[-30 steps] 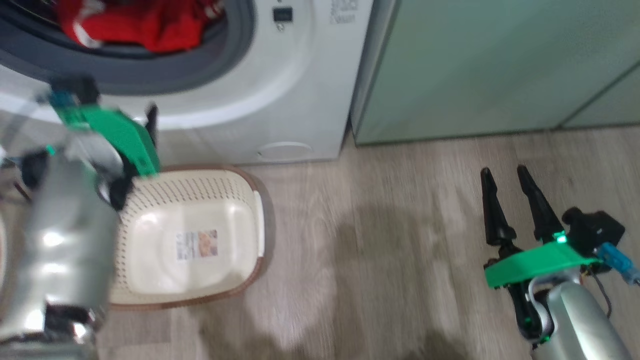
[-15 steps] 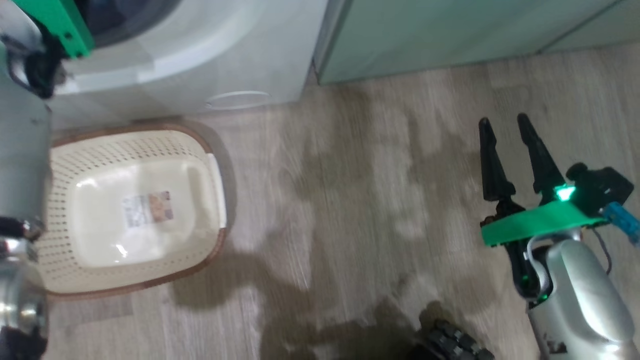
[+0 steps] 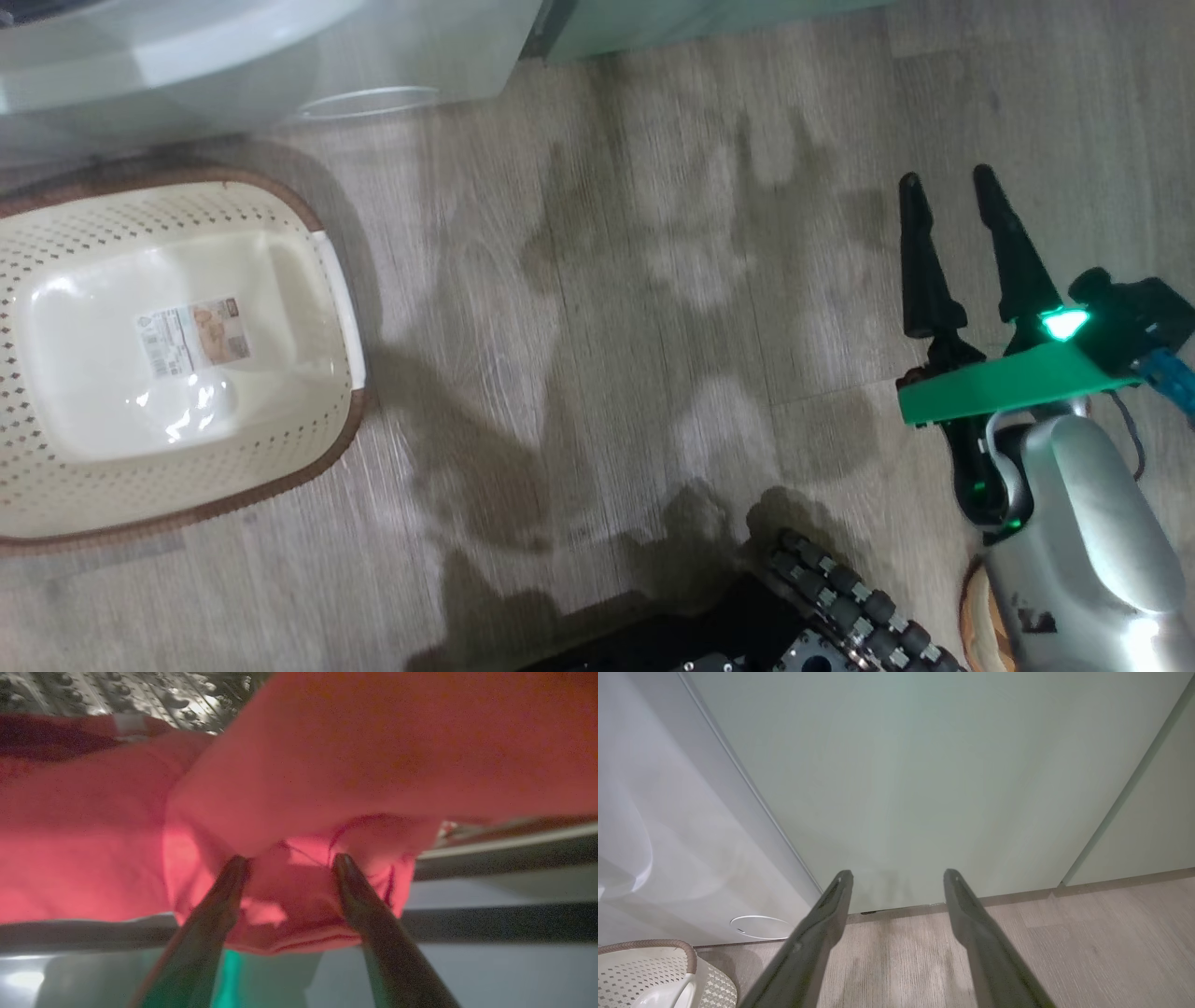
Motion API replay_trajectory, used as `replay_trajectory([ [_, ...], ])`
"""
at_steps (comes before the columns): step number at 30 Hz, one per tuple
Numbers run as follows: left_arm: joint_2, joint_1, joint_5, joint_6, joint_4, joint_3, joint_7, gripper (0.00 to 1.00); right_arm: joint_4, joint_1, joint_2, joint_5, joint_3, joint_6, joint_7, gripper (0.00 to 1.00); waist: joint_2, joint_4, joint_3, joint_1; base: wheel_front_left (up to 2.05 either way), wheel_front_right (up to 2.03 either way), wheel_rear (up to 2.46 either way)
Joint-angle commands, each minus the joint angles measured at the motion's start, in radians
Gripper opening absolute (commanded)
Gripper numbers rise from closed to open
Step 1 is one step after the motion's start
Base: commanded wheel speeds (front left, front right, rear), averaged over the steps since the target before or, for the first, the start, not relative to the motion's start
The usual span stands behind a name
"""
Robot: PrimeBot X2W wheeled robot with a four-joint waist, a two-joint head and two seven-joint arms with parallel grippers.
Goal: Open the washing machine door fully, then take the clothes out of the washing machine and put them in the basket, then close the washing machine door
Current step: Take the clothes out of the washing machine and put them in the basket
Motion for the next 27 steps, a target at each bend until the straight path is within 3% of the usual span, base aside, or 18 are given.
replay_trajectory([
  [1,0.05,-0.034,0.007,0.001,-0.018,-0.002,0.012,1.0,-0.032,0.011,0.004,0.001,0.009,-0.001,-0.006,1.0,0.0,-0.007,0.015,-0.0002,0.0,0.0,0.0],
  [6,0.056,-0.047,0.012,0.008,0.03,-0.017,0.034,1.0,-0.032,0.003,0.01,0.001,0.007,-0.001,-0.006,1.0,0.0,-0.012,0.028,-0.0002,0.0,0.0,0.0],
  [7,0.057,-0.047,0.012,0.009,0.037,-0.019,0.032,0.82,-0.031,0.001,0.011,0.001,0.007,-0.001,-0.006,1.0,0.0,-0.012,0.028,-0.0002,0.0,0.0,0.0],
  [9,0.057,-0.044,0.014,0.009,0.049,-0.025,0.022,0.0,-0.029,0.001,0.013,0.001,0.006,-0.001,-0.006,1.0,0.0,-0.012,0.025,-0.0002,0.0,0.0,0.0],
  [17,0.02,-0.01,-0.011,0.001,0.066,-0.028,-0.084,0.0,-0.016,0.016,0.009,-0.001,-0.008,-0.001,-0.006,1.0,0.0,0.012,-0.029,-0.0002,0.0,0.0,0.0],
  [27,-0.042,0.12,-0.034,-0.012,0.067,-0.051,-0.277,0.0,0.005,0.066,-0.012,-0.001,-0.01,-0.001,-0.006,1.0,0.0,0.062,-0.187,-0.0002,0.0,0.0,0.0],
])
